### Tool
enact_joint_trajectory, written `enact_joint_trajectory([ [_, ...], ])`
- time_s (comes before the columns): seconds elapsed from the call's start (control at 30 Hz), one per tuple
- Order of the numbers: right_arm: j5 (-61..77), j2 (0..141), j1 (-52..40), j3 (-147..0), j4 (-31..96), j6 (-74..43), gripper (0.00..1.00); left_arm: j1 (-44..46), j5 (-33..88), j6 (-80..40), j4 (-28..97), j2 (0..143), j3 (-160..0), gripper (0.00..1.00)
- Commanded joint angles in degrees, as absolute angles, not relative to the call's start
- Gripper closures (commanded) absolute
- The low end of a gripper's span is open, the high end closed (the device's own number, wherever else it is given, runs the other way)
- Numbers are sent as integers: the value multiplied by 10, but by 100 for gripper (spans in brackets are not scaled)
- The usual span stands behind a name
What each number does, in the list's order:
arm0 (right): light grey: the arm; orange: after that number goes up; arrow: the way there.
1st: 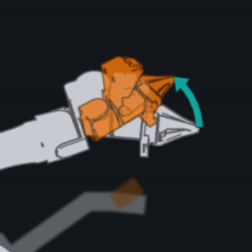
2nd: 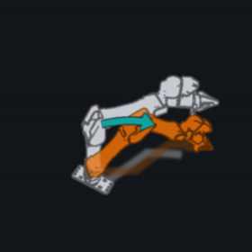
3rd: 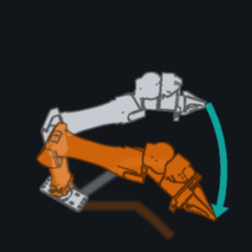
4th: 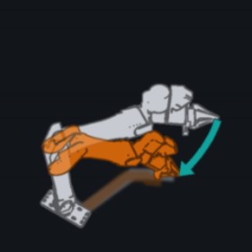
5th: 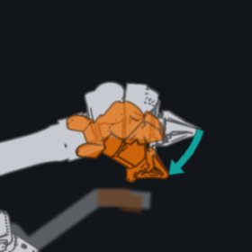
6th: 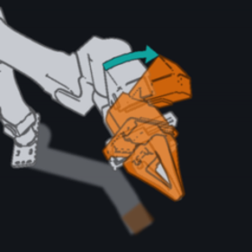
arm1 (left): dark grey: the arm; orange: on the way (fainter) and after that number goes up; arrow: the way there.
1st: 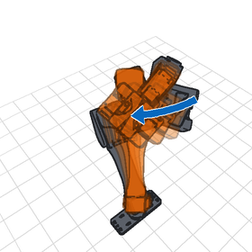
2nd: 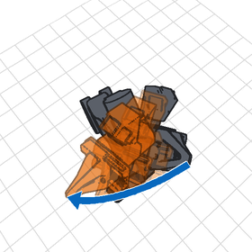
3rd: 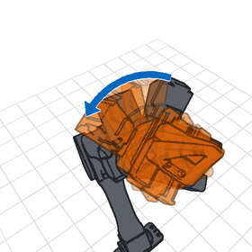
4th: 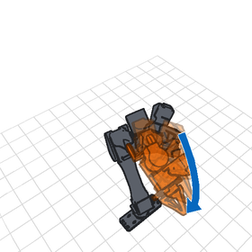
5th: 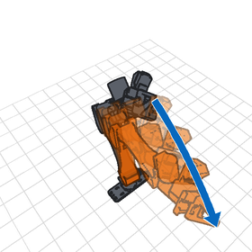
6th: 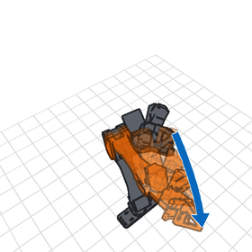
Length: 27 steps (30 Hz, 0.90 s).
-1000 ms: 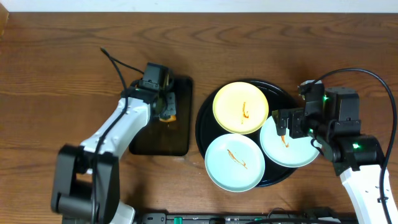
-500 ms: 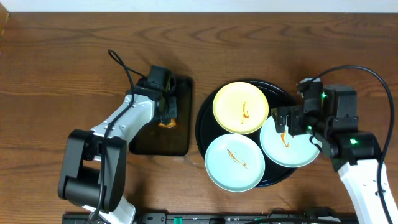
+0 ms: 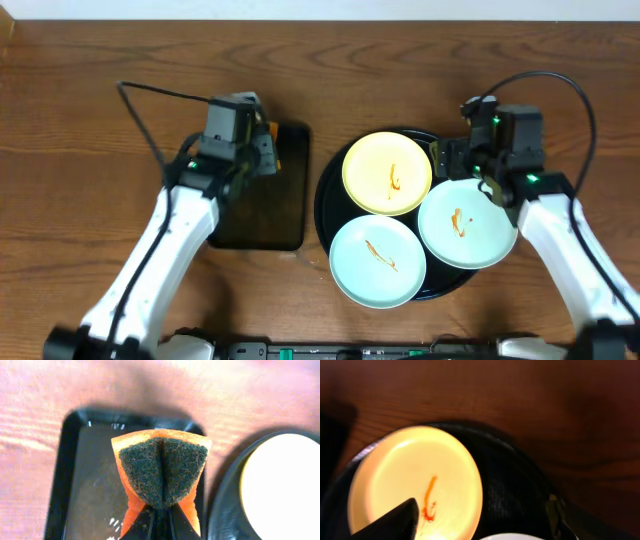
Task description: Clean dirty plates on tray and stack at the side
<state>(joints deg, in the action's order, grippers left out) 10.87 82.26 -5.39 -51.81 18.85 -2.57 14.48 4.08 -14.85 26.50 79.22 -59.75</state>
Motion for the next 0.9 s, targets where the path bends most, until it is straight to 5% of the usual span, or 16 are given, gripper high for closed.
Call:
enact_joint_trajectory([
  [0.0, 109, 884, -56, -526, 175, -21, 25, 145, 33, -151, 245, 750, -608, 92],
  [0.5, 140, 1034, -76, -526, 100, -17, 29, 145, 33, -151, 175, 670, -608, 92],
  [0.7, 186, 1048, -76, -525, 100, -17, 18, 145, 33, -151, 178, 658, -608, 92],
  [0.83, 187, 1048, -76, -525, 86, -17, 23, 145, 33, -151, 186, 658, -608, 92],
  [0.87, 187, 1048, -76, -525, 85, -22, 15, 145, 33, -151, 189, 658, -608, 92],
])
